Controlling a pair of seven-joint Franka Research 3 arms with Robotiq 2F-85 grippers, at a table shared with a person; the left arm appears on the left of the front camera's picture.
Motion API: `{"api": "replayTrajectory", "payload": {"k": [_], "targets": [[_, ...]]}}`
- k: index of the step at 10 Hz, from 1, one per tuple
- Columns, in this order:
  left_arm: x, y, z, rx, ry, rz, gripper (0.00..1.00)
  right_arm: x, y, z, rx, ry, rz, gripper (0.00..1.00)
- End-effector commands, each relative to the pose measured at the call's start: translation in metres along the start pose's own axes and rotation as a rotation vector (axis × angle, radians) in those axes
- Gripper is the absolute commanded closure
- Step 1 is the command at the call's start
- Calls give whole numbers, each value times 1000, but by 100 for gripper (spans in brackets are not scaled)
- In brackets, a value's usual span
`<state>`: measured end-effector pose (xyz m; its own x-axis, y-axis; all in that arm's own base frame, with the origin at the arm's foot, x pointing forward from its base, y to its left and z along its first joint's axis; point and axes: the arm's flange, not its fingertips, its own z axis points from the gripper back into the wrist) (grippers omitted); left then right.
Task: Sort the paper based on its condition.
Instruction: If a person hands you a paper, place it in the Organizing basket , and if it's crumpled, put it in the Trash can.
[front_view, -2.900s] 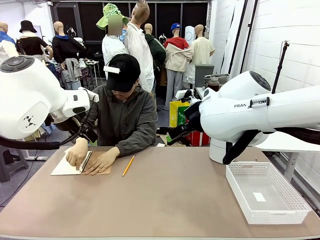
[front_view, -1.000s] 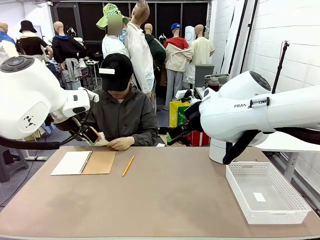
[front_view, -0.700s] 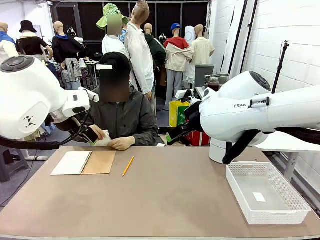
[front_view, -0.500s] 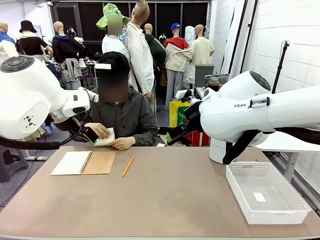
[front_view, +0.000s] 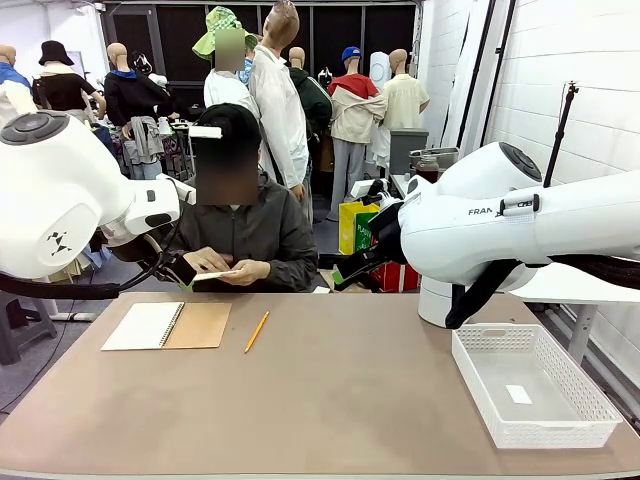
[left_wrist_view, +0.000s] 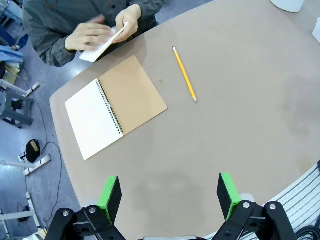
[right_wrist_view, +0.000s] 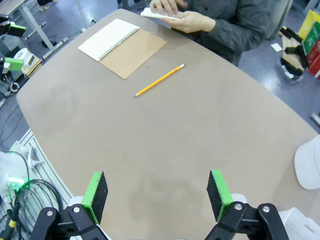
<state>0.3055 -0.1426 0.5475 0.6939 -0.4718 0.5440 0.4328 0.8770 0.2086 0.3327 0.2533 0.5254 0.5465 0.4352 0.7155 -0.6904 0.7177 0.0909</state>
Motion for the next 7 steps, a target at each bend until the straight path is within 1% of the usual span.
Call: {"api": "replayTrajectory", "payload": {"k": [1, 7], "targets": [[-1, 2, 0, -4, 4, -10, 0, 2, -1, 0, 3, 12, -8, 0], [-1, 2, 0, -4, 4, -10, 0, 2, -1, 0, 3, 12, -8, 0]]}}
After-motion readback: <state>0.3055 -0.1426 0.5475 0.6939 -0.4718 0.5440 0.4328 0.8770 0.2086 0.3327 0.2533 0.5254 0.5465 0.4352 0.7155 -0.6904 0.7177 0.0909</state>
